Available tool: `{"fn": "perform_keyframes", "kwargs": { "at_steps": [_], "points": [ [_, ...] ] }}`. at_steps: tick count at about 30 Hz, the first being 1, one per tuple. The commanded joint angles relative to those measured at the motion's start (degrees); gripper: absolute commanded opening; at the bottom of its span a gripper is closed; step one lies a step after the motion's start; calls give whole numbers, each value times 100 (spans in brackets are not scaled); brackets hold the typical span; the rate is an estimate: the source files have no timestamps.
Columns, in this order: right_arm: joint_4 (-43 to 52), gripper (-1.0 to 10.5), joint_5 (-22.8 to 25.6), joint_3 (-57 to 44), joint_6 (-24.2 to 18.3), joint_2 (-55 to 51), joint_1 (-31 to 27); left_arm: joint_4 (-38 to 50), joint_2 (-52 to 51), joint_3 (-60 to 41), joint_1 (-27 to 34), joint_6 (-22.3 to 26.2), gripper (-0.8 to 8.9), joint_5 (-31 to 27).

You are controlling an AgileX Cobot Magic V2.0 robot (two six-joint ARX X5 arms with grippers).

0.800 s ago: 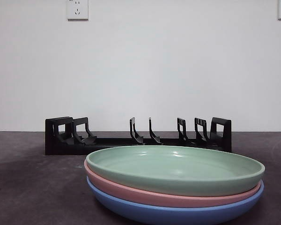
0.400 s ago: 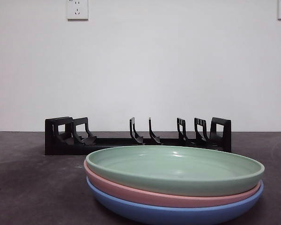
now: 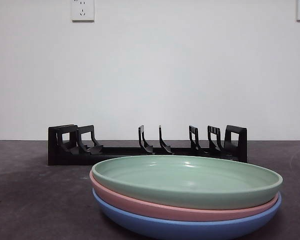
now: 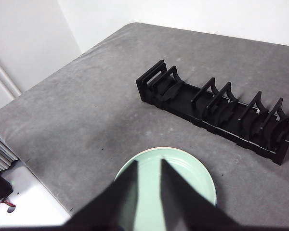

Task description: Place the plate

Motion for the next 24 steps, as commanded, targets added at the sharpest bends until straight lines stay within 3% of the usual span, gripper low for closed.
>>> {"fn": "perform_keyframes", "kwargs": {
  "at_steps": [1,13,16,18,21,24],
  "points": [
    [37,26,2,101,39,13,57,50,31,105,-48,4,28,-11],
    [90,26,4,103,31,-17,55,433,-162,-188,129,4,28,-13],
    [96,26,4,103,31,-17,55,1403,-461,-964,754,35,28,459],
    [94,26,4,103,31,-17,55,2181,-802,-1740,1373,435,28,879],
    [96,26,4,107,31,-17,55,2977,-1497,-2918,2337,798,28,848],
    [94,26,4,107,31,-17,57,3134,-2212,-3919,3174,1102,28,844]
  ]
}}
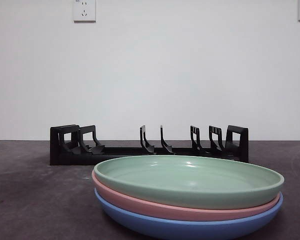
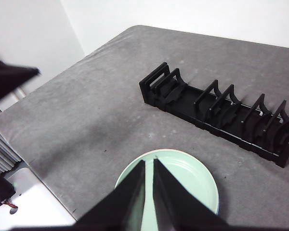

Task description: Place the plate

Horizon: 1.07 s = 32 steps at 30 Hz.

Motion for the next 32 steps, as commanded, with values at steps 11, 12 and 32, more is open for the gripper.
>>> {"fn": "perform_keyframes", "kwargs": {
  "at_steps": [11,12,32],
  "points": [
    [70,26,4,109,31,24,55,761,-1432,-2317,1508,52,28,-516],
    [70,26,7,109,31,24,55,822,-1432,-2387,1510,7,28,-638],
    [72,26,4,109,31,24,55,1082,-1427,-2914,1458,-74,28,-1410]
  ]
}}
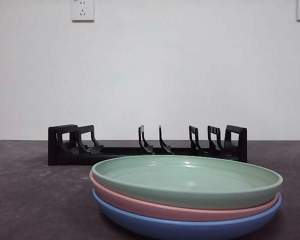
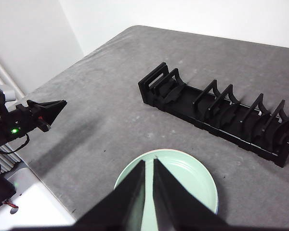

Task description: Place the plate

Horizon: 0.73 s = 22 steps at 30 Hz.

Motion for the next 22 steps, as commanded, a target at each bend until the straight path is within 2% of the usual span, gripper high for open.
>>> {"fn": "perform_keyframes", "kwargs": {
  "at_steps": [1,15,19,22],
  "points": [
    [70,26,4,109,31,24,57,-39,0,-114,-4,-7,28,-2],
    [92,26,13,74,31,-4,28,-37,-4,-114,-4,-7,28,-2],
    [271,26,-4,-92,20,-13,-660,-39,-4,-114,-4,-7,28,-2],
    [1069,26,-4,-573,20,-61,-1528,-37,-4,-114,-4,-7,28,-2]
  ]
}}
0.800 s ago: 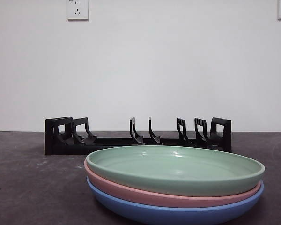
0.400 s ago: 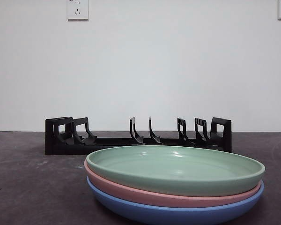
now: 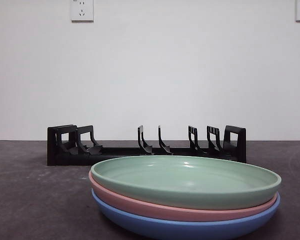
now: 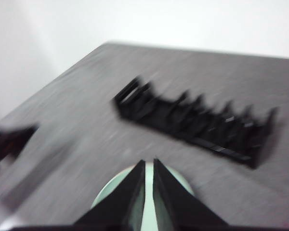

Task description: Place the plate

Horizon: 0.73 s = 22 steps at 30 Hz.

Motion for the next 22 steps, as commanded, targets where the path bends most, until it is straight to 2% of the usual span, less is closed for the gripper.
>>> {"fn": "perform_keyframes", "kwargs": {
  "at_steps": [1,5,11,17,22],
  "points": [
    [962,26,4,-538,20,-31,-820,-37,-7,-114,-4,-7,28,-2],
    [2787,26,-66,-1803,-52,-321,-2068,-39,-7,-114,-4,-7,28,-2],
    [3698,26,-116,-3783,-409,-1139,-3432,-39,-4,-114,-4,-7,28,-2],
    [4030,26,-330,-5257,-914,-2142,-4081,-39,-7,-114,-4,-7,28,-2],
    [4037,26,-765,-5788,-1300,-2671,-4422,-37,-4,-114,-4,-7,28,-2]
  ]
}}
